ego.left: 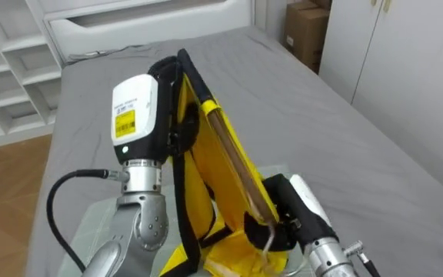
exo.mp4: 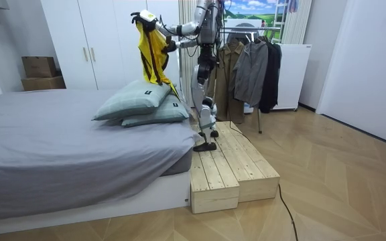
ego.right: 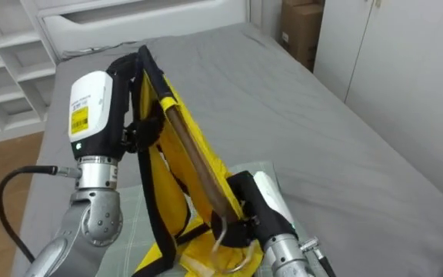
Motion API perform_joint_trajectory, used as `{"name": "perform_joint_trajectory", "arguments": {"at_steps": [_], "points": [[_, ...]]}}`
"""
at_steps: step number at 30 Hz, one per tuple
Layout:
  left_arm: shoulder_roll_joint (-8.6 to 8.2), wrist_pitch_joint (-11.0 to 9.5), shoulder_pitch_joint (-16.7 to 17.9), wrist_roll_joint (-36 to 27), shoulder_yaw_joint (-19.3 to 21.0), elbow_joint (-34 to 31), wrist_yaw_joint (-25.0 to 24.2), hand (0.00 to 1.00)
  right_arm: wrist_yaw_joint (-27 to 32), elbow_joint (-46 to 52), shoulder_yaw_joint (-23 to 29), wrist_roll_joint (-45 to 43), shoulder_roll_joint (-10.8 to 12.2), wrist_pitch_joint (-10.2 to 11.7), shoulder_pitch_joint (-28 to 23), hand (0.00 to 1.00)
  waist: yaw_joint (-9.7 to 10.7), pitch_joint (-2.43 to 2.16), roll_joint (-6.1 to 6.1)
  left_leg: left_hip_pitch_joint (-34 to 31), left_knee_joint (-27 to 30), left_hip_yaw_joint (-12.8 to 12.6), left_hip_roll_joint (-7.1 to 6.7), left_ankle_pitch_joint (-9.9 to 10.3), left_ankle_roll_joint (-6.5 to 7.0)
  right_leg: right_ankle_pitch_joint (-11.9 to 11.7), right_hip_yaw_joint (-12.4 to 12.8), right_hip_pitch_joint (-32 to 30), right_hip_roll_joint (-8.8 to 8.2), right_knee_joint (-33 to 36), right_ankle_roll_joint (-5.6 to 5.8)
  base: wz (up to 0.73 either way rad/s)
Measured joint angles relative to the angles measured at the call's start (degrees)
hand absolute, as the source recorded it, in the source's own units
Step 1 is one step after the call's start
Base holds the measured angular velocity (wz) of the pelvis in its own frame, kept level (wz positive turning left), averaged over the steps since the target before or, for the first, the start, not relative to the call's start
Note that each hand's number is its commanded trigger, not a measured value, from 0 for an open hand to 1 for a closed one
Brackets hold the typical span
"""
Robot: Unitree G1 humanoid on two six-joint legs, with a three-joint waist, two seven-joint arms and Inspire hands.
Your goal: Hang clothes
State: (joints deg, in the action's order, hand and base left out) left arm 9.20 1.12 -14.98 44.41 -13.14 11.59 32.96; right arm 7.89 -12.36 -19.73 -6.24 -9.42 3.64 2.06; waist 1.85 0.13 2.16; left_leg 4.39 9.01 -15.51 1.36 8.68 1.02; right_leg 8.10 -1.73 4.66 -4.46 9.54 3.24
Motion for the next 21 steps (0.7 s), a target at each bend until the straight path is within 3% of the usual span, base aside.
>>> {"name": "perform_joint_trajectory", "arguments": {"at_steps": [11,19,21], "points": [[1.32,-1.01,5.09,-2.29,-0.04,0.0,-0.39,0.0,-3.97,0.02,3.69,9.75,-0.64,-1.13,-1.4,1.0,0.87,0.05,0.31,0.39,-0.39,-0.04,0.05,0.02,-0.04,0.0,0.0,0.0,0.15,0.02,0.0,0.0],[1.82,-1.03,8.27,-2.26,0.02,0.26,-5.9,0.0,-9.44,0.02,5.47,10.33,-1.6,-3.76,-1.5,1.0,0.98,0.2,-0.2,0.28,-0.39,0.03,0.05,0.06,-0.1,0.01,-0.25,-0.01,0.15,0.07,-0.01,0.0],[2.38,-0.9,8.85,-2.27,0.01,0.76,-7.44,0.0,-9.77,0.02,5.8,10.37,-2.06,-3.98,-1.5,1.0,0.97,0.52,-0.81,0.18,-0.36,0.05,0.06,0.06,-0.1,0.01,-0.3,-0.06,0.15,0.05,-0.01,0.0]]}}
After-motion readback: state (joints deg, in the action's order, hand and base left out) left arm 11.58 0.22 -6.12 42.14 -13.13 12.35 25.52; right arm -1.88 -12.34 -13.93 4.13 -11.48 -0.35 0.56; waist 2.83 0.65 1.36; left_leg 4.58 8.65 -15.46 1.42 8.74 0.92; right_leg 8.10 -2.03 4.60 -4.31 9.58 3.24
